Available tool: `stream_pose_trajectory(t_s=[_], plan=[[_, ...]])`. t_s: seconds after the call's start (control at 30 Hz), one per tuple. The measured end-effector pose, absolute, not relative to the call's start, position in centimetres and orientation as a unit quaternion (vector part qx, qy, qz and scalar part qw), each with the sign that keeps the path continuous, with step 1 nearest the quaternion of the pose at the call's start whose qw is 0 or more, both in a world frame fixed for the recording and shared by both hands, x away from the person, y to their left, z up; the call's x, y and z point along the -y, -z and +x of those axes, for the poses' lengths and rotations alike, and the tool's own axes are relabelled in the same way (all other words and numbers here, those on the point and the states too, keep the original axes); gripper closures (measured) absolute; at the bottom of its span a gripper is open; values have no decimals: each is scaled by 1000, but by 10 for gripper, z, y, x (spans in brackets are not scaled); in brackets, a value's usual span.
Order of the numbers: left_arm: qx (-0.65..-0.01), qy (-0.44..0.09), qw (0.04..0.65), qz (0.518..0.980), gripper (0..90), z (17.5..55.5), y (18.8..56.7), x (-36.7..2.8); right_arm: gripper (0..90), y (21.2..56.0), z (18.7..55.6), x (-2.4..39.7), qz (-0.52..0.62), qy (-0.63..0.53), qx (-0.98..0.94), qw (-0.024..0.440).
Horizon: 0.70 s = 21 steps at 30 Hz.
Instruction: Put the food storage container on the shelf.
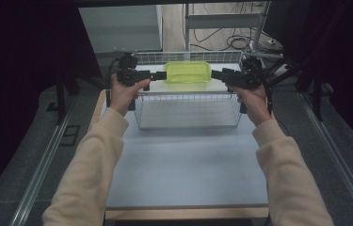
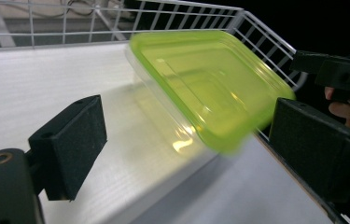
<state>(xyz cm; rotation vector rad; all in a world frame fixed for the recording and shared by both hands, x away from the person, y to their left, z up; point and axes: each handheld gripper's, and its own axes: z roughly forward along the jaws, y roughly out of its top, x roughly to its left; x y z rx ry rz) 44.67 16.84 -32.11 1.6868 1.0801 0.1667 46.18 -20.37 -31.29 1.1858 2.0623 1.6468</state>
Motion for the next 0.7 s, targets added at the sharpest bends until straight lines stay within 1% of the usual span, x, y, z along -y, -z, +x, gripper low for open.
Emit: stream_pose_trajectory(t_s=[0.13, 0.23, 0.4, 0.5, 0.57, 0.7], plan=[[-430, -84, 537, 721, 118, 410, 324, -170, 368, 323, 428, 216, 382, -569, -718, 125], [-418, -95, 533, 729, 120, 379, 336, -169, 360, 338, 407, 222, 365, -563, -730, 127], [-412, -71, 533, 735, 126, 343, 371, -171, 349, 369, 375, 233, 342, -561, -745, 118], [-414, -59, 527, 740, 128, 327, 395, -172, 339, 397, 361, 237, 337, -549, -757, 107], [-415, -49, 526, 741, 132, 322, 408, -171, 326, 412, 355, 238, 332, -537, -767, 109], [-408, -60, 517, 750, 132, 318, 414, -168, 293, 420, 350, 234, 319, -537, -771, 119]])
